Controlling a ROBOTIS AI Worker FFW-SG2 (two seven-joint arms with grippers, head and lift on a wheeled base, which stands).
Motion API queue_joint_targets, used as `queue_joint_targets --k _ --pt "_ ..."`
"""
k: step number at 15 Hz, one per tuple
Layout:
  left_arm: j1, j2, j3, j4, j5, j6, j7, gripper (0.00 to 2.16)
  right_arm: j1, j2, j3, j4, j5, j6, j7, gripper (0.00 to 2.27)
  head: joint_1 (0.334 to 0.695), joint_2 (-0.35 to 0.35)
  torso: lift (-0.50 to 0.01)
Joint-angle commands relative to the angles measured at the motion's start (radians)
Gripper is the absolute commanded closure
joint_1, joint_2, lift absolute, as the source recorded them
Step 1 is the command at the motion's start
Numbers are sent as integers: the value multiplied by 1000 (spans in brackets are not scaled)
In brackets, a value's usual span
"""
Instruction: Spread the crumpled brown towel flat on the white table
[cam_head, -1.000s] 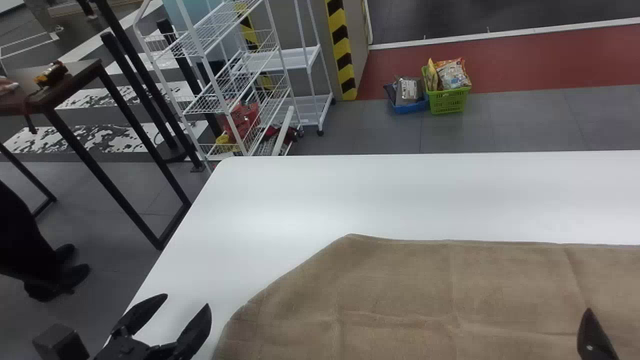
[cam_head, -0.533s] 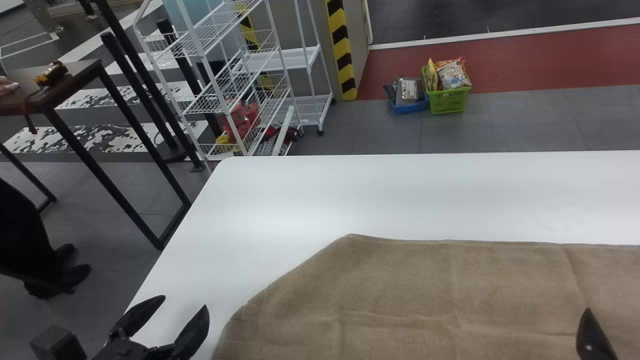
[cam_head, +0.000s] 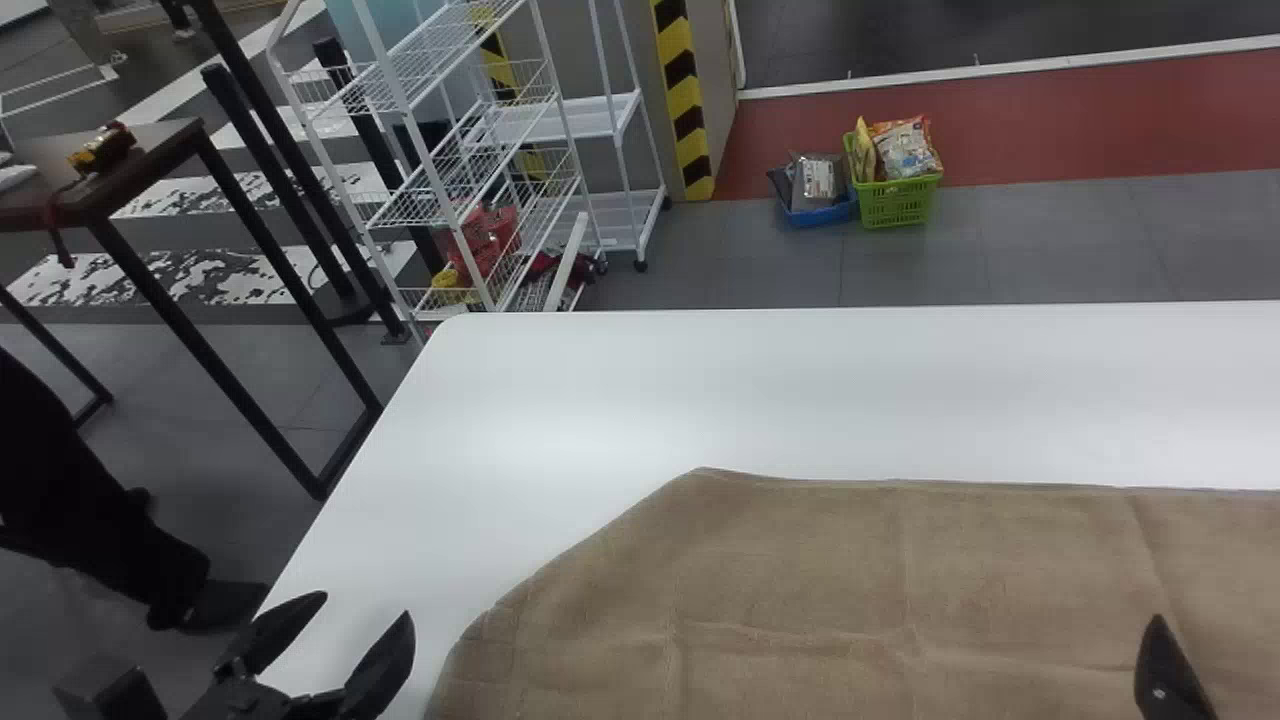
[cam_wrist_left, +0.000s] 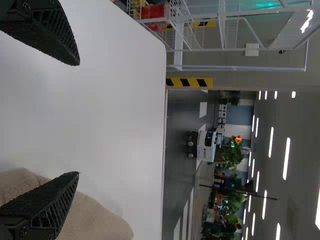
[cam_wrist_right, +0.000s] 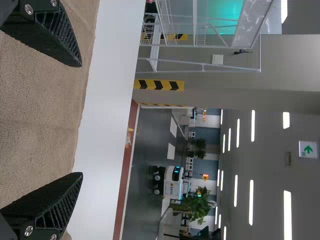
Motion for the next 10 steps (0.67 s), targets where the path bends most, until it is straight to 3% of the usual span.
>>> queue_joint_targets --k 1,10 --pt "-2 -3 0 -1 0 0 0 -2 0 1 5 -2 4 2 0 9 695 350 -123" --pt "-6 -3 5 1 2 3 -3 -2 -5 1 16 -3 10 14 -3 9 695 350 -123"
